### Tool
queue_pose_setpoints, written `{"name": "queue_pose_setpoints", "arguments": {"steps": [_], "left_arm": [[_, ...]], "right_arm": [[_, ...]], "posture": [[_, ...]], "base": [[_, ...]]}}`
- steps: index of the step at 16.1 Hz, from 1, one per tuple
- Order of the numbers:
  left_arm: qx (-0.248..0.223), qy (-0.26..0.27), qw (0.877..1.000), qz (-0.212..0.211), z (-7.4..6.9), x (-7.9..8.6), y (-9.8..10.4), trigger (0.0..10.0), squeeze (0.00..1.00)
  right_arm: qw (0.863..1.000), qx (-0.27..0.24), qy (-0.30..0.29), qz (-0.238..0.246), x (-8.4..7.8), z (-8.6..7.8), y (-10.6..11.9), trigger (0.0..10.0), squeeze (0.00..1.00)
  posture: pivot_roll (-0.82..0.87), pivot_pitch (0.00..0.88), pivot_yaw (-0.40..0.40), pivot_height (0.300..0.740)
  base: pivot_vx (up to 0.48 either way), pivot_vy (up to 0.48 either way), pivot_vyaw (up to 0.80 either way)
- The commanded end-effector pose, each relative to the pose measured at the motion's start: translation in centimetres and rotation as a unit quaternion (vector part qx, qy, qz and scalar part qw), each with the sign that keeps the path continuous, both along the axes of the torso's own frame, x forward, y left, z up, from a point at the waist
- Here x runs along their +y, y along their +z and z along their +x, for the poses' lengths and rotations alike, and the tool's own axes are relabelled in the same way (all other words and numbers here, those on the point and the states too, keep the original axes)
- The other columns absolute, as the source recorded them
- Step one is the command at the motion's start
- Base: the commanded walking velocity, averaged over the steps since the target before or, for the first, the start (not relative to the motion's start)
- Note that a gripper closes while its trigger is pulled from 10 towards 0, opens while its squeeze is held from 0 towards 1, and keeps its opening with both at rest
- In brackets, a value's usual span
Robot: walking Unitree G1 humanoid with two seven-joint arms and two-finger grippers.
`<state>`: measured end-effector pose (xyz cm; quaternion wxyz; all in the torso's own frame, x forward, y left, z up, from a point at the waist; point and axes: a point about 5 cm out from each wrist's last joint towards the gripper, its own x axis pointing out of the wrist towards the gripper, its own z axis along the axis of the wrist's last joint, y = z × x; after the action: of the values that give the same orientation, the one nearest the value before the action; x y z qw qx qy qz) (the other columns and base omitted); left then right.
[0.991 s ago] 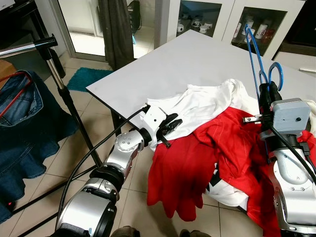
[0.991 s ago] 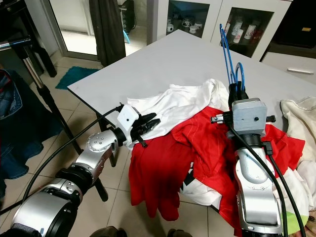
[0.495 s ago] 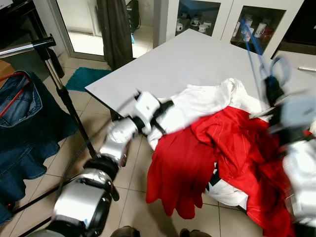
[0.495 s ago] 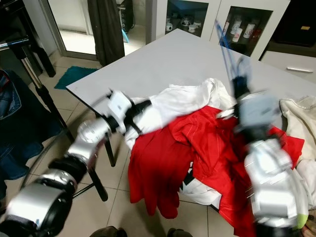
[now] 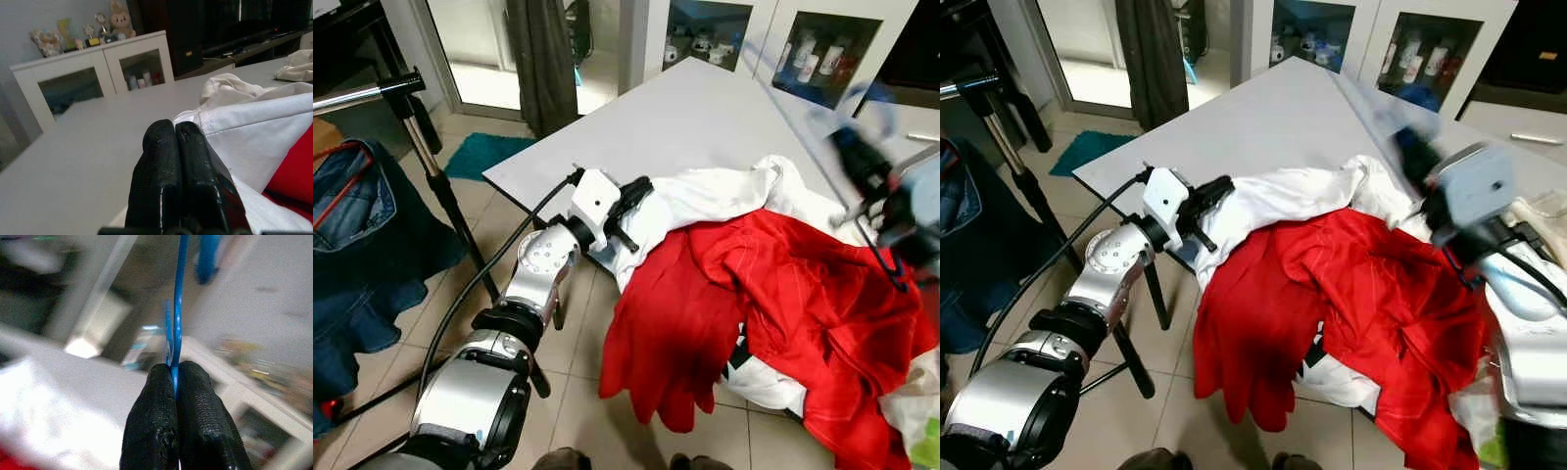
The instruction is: Hang hanger
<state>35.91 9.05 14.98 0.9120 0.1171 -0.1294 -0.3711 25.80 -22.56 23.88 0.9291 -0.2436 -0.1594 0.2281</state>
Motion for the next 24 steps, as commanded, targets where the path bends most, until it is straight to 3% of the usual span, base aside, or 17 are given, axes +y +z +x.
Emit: {"name": "queue_pose_setpoints", "arguments": {"steps": [1, 4, 10, 13, 17, 20, 24], "left_arm": [[-0.032, -0.004, 0.999, 0.006, 0.2, -0.1, 1.2, 0.0, 0.00], [-0.049, 0.001, 0.999, 0.006, 0.3, 0.1, 1.8, 0.0, 0.00], [-0.068, 0.006, 0.998, 0.012, 0.3, 0.6, 2.4, 0.0, 0.00], [-0.068, 0.006, 0.998, 0.015, 0.2, 0.5, 2.2, 0.0, 0.00], [-0.069, 0.002, 0.997, 0.017, 0.1, 0.1, 2.0, 0.0, 0.00], [-0.074, -0.002, 0.997, 0.023, 0.0, -0.2, 2.0, 0.0, 0.00], [-0.083, -0.007, 0.996, 0.030, -0.1, -0.3, 2.1, 0.0, 0.00]], "right_arm": [[0.998, 0.024, 0.057, -0.033, 0.4, -0.6, 0.2, 10.0, 0.00], [0.981, 0.075, 0.131, -0.120, 0.1, -1.3, 0.6, 10.0, 0.00], [0.961, 0.125, 0.150, -0.196, -3.3, -1.1, 2.1, 10.0, 0.00], [0.956, 0.144, 0.163, -0.199, -5.2, -0.8, 3.9, 10.0, 0.00], [0.950, 0.158, 0.199, -0.183, -5.4, -0.8, 4.9, 10.0, 0.00], [0.932, 0.191, 0.249, -0.182, -5.1, -0.9, 4.5, 10.0, 0.00], [0.919, 0.209, 0.269, -0.198, -4.9, -0.6, 4.3, 10.0, 0.00]], "posture": [[0.03, 0.054, -0.011, 0.740], [0.03, 0.054, -0.011, 0.740], [0.04, 0.050, -0.022, 0.740], [0.04, 0.048, -0.027, 0.740], [0.04, 0.047, -0.027, 0.740], [0.04, 0.046, -0.025, 0.740], [0.05, 0.042, -0.022, 0.740]], "base": [[0.000, 0.000, 0.00], [0.000, 0.000, 0.00], [0.000, 0.000, 0.00], [0.000, 0.000, 0.00], [0.000, 0.000, 0.00], [0.000, 0.000, 0.00], [0.000, 0.000, 0.00]]}}
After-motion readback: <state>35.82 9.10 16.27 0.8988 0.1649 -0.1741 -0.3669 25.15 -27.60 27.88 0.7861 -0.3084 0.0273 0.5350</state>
